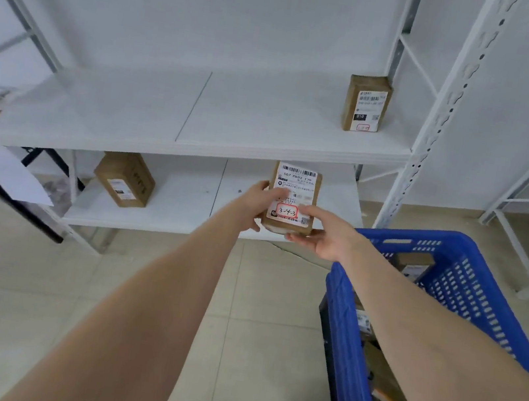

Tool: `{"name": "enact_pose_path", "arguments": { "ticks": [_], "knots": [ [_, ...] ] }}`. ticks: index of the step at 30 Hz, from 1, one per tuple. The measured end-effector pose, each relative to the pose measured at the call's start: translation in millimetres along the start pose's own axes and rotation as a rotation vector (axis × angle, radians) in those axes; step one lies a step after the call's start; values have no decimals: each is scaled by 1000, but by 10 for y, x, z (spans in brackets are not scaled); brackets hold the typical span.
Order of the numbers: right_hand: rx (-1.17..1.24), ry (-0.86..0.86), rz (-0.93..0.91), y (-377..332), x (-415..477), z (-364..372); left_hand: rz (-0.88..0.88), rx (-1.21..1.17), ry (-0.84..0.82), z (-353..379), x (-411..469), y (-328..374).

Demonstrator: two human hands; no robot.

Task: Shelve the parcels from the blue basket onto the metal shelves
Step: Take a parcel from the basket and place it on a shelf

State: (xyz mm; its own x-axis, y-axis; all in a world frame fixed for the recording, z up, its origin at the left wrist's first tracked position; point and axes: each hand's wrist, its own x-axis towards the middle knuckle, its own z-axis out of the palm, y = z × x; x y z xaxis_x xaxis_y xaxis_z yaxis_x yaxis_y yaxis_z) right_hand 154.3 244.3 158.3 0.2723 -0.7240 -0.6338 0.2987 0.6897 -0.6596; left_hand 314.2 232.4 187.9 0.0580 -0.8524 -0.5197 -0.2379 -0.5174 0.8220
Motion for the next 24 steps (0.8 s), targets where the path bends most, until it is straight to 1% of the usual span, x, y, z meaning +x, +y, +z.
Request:
{"name": "enact_pose_path", "arguments": {
  "ticks": [3,6,15,20,24],
  "knots": [
    [-26,3,5,132,160,362,80,-58,104,-462,98,-99],
    [-69,-3,30,296,348,798,113,19,152,-974,190,-204],
    [-238,37,92,755,1139,2006,87,112,190,-2317,505,-615],
    [-304,56,98,818,1574,2419,45,144,202,-2777,785,-757],
    [-292,52,126,818,1923,2601,10,148,201,-3017,1114,-820]
  ]
}}
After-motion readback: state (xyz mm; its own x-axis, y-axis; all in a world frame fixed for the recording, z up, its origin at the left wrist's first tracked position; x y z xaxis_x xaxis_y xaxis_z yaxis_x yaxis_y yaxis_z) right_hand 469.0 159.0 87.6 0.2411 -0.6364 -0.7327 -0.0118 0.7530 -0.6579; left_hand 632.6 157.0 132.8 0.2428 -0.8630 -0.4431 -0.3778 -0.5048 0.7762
